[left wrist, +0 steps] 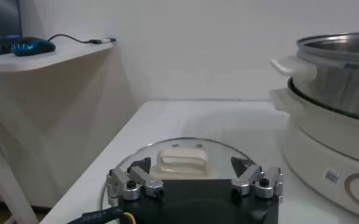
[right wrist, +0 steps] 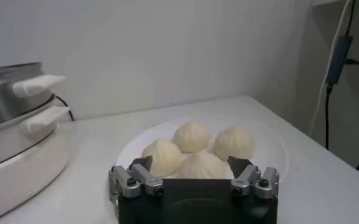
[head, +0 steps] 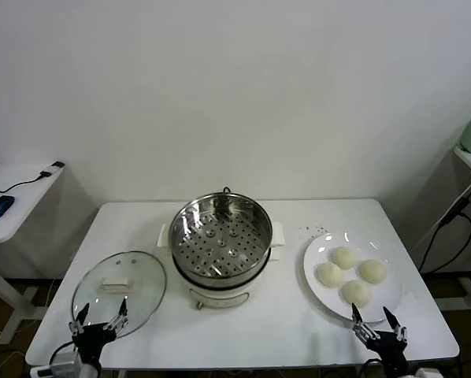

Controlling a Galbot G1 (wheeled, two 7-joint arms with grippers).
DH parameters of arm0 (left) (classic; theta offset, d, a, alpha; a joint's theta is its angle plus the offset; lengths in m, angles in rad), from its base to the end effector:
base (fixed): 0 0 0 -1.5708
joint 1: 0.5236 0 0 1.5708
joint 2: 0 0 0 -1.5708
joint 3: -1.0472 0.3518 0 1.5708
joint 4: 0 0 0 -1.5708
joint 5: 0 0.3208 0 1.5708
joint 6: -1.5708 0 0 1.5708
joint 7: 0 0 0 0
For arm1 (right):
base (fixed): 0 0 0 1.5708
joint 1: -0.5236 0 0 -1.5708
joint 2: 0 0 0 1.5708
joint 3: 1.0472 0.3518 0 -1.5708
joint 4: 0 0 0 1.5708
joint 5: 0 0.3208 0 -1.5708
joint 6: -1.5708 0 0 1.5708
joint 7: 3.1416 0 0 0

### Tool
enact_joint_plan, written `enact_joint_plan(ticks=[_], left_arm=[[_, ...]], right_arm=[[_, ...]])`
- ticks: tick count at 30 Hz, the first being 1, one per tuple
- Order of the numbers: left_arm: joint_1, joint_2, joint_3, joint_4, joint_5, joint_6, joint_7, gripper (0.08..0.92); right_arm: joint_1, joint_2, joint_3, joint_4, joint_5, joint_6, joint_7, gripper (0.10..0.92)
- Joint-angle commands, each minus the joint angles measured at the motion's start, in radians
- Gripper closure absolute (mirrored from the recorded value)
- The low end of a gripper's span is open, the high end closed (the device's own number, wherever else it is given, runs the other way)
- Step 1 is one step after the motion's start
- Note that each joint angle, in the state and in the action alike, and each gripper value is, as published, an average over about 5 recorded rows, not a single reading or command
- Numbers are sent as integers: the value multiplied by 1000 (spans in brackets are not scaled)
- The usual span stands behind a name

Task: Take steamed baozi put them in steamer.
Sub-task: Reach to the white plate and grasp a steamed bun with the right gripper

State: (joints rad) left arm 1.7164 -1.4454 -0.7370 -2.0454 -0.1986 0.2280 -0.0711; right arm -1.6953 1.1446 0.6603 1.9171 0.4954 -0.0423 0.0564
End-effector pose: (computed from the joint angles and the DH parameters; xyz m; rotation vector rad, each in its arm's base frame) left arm 0.0971 0.0856 -0.3268 0.2798 -2.7324 -0.0308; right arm 0.1151 -0.1379 -0.3432 -0.0544 -2.8187 -0.0615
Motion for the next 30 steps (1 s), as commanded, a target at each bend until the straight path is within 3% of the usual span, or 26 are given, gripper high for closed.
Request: enact_joint_plan(ticks=[1, 8, 14, 18, 21, 25, 30], left_arm=[[0, 2, 0, -4, -1, 3, 0, 177], [-3, 16, 3, -10, -1, 10, 1, 177], [-7, 16, 8, -11, -3, 7, -3, 177], [-9, 12, 12, -6, -4, 2, -9, 177], [-10, 11, 13, -2, -3, 1, -12, 177], [-9, 10, 16, 6, 1, -1, -15, 177], [-8, 10, 17, 19, 4, -4, -19, 177]], right_arm=[[75, -41, 21, 13, -44, -103, 6, 203], [463, -320, -24, -82, -68, -333, -50, 203], [804, -640, -309, -232, -123, -404, -345, 203], [995, -809, -564, -336, -208, -306, -657, 203], [1191, -869, -794, -441, -316, -146, -902, 203], [1485, -860, -1097, -578, -392, 56, -1143, 203], [1816, -759, -1490, -688, -427, 131, -1288, 203]])
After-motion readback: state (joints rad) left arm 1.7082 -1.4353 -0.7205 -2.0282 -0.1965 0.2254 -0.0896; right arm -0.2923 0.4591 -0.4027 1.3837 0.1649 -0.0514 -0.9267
